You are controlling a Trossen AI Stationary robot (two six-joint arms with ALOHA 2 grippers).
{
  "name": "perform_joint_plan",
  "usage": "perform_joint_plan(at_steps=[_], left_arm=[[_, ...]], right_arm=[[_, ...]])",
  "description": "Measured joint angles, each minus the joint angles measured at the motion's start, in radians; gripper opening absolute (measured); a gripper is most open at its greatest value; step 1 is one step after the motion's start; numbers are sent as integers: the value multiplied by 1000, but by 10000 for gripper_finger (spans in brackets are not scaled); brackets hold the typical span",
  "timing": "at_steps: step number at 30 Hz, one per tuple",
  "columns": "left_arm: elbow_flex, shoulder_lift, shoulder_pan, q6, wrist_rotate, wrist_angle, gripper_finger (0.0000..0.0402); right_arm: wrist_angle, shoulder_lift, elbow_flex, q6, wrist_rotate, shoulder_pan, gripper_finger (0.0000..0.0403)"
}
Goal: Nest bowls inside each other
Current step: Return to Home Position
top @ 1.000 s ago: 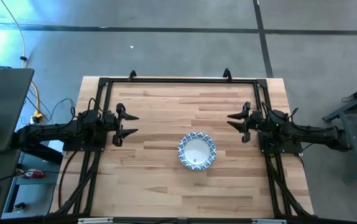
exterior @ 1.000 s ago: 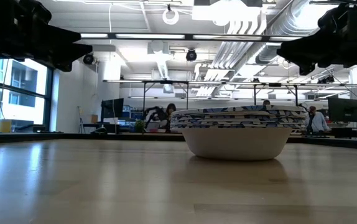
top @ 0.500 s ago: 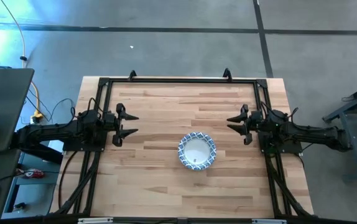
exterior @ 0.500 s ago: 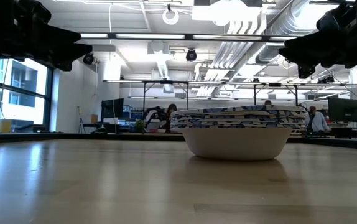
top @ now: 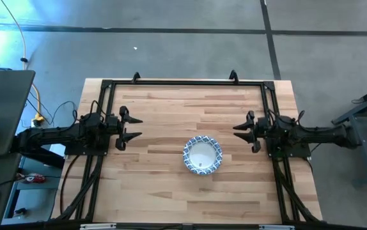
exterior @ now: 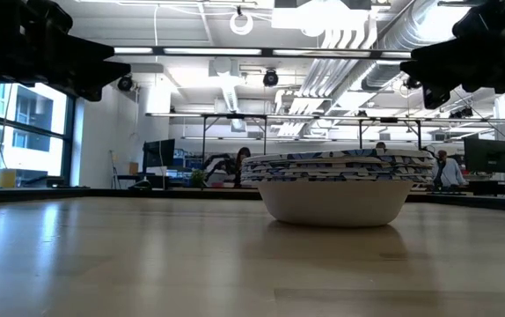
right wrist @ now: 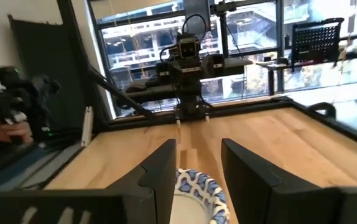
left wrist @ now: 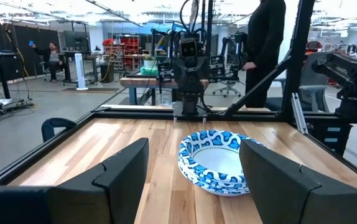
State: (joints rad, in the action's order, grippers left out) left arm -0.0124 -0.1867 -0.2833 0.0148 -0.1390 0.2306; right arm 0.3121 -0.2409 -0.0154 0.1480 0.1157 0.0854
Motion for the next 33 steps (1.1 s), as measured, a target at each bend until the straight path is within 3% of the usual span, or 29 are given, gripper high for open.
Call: perform_joint_plan(at_steps=[6, 17, 33], left_arm=[[0, 0, 0, 0, 0, 0, 241], [0, 0, 0, -26, 0, 0, 241], [0, 0, 0, -19, 0, 0, 241]], right_arm=[[0, 0, 0, -100, -85, -50, 119], [-6, 0, 0, -331, -90, -49, 119], [-32, 0, 0, -305, -90, -49, 119]])
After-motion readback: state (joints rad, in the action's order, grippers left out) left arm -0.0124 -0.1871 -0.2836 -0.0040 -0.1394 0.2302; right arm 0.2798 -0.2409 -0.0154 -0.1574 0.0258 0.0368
